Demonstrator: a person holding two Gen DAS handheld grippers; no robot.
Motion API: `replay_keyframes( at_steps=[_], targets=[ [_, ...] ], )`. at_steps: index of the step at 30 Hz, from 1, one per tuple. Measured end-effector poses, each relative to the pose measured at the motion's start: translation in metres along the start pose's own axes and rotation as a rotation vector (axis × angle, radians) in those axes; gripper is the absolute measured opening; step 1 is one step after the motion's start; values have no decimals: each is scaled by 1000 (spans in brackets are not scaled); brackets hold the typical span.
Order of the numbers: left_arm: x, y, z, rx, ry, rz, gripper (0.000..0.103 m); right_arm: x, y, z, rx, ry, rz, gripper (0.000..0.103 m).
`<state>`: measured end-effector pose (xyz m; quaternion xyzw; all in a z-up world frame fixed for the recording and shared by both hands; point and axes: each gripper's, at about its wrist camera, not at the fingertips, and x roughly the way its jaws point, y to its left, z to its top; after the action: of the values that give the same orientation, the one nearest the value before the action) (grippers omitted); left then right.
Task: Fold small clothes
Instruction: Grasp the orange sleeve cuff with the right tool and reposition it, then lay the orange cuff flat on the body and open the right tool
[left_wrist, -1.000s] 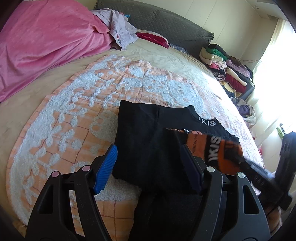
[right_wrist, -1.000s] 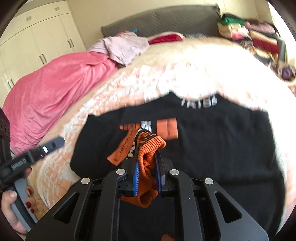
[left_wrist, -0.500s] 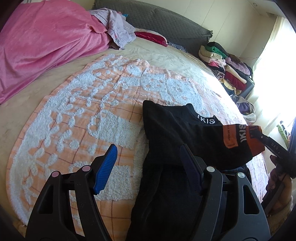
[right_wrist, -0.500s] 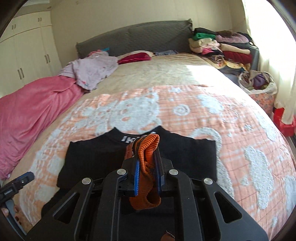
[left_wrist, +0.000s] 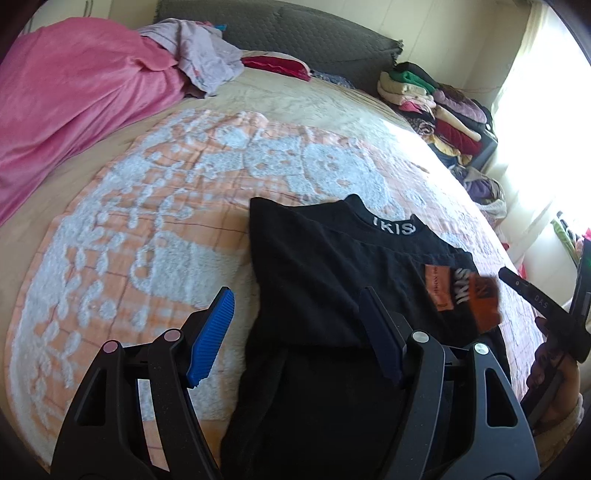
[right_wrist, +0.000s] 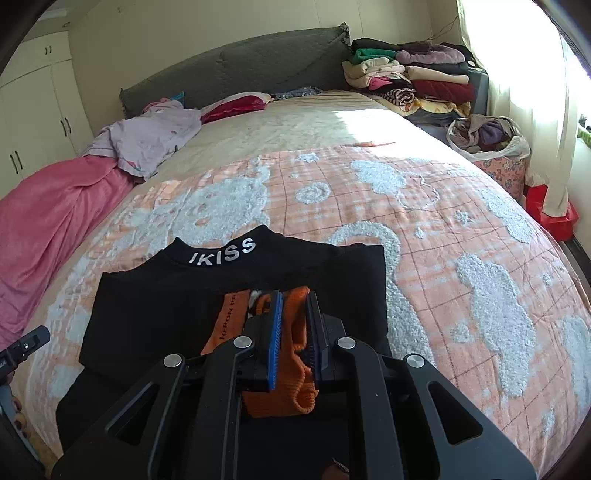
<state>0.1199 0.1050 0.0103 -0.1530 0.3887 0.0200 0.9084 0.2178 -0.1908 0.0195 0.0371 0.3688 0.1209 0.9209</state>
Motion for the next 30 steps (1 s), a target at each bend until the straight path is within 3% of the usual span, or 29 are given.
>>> replay_keyframes(
  at_steps=[9, 11, 13, 18, 24, 30],
  targets=[
    [35, -41, 4, 119, 60, -21, 62, -4, -5, -9, -8, 23, 3, 17],
    [45, -47, 6, 135, 81, -36, 57, -1, 1, -13, -29, 44, 27, 28],
    [58, -51, 5, 156, 112, -35, 48, 2, 11, -19, -57, 63, 43, 30],
    [91, -40, -7, 171, 225, -3, 46, 11, 41, -29, -140, 105, 83, 30],
    [91, -34, -12, 160, 219, -21, 46, 30, 83, -37, -215, 158, 140, 30],
    [90, -34, -12, 163, 217, -26, 46, 58, 94, -45, -252, 252, 98, 35]
  ],
)
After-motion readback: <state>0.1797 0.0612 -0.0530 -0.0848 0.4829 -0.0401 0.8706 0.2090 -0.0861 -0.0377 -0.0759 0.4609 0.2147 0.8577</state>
